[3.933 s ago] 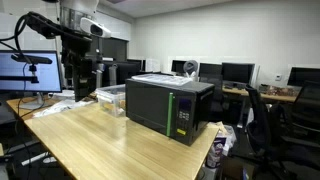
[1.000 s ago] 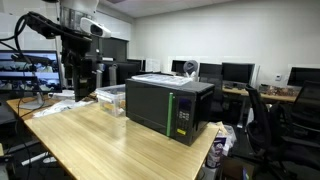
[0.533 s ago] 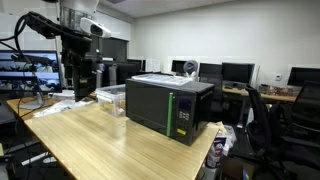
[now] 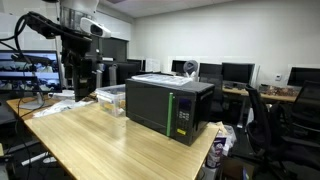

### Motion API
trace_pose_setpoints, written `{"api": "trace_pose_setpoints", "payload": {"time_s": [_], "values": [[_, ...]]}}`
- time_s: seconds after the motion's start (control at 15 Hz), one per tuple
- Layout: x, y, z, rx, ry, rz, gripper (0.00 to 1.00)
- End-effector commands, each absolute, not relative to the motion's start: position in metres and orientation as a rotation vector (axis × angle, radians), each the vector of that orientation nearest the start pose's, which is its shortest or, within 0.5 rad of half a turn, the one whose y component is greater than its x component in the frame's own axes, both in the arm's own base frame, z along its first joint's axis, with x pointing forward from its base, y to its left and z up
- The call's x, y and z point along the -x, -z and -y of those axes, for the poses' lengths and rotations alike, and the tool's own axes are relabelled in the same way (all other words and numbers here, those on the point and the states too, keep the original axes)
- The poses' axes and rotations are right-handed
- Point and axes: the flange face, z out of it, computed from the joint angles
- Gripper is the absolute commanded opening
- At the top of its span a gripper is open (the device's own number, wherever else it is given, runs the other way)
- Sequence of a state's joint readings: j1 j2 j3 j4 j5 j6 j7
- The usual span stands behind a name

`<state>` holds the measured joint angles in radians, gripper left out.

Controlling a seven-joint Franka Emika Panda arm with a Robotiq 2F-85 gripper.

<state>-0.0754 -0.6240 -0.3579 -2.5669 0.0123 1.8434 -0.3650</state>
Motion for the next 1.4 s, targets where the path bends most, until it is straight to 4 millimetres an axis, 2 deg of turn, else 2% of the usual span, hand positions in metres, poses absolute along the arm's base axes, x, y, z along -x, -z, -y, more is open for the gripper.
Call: {"api": "trace_pose_setpoints", "payload": {"time_s": [0.0, 0.33, 0.6, 1.0, 1.13, 1.2, 1.33], "values": [[-0.319, -0.447, 0.148, 2.891, -0.064, 0.006, 1.00], [-0.330, -0.449, 0.159, 2.904, -0.029, -0.067, 1.00], [-0.354, -0.457, 0.180, 2.916, 0.018, -0.175, 1.00], [-0.390, -0.462, 0.195, 2.913, 0.033, -0.229, 1.00], [-0.395, -0.458, 0.200, 2.950, 0.012, -0.246, 1.00], [-0.386, -0.461, 0.195, 2.928, 0.023, -0.202, 1.00], [-0.392, -0.457, 0.198, 2.934, 0.009, -0.213, 1.00]]}}
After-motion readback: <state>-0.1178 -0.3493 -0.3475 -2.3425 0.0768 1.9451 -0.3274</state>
